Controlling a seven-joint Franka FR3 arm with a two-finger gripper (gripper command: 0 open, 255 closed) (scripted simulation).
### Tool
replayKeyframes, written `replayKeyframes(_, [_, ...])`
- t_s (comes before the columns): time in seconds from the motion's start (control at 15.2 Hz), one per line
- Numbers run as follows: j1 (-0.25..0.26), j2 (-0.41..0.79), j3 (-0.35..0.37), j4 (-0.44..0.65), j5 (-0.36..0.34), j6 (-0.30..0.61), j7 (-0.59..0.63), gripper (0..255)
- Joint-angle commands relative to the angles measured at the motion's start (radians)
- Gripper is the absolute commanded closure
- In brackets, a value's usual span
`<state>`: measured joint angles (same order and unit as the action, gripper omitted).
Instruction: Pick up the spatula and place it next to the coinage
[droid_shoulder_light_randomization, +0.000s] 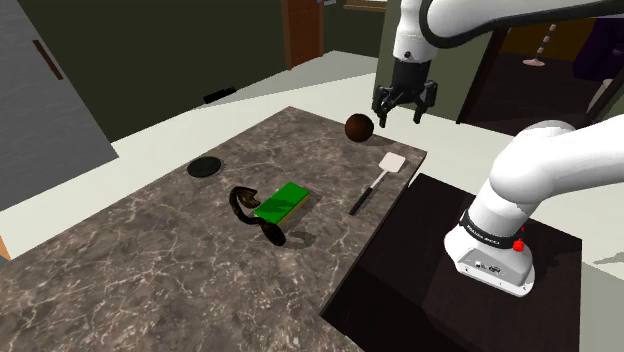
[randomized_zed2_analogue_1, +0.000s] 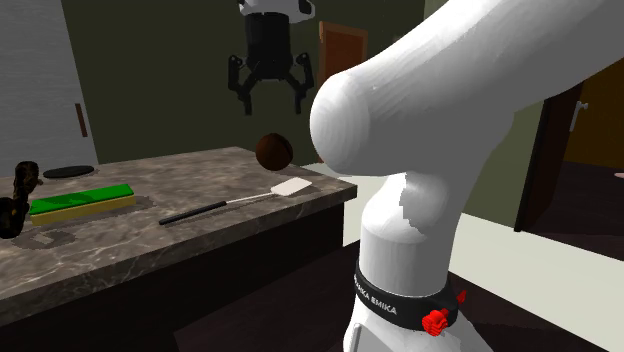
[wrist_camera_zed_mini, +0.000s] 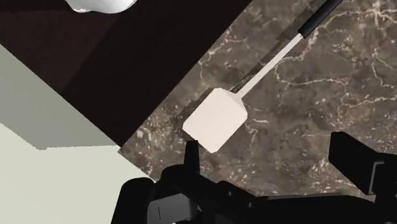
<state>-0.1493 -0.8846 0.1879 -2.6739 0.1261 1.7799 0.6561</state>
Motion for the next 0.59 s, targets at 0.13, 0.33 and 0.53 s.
replayKeyframes(0.13, [-0.043, -0.021, 0.117, -0.103, 0.142, 0.083, 0.324, 0])
replayKeyframes(0.33, [-0.064, -0.006, 0.218, -0.164, 0.260, 0.170, 0.556, 0])
replayKeyframes(0.53, [-0.080, 0.034, 0.310, -0.199, 0.364, 0.259, 0.748, 0])
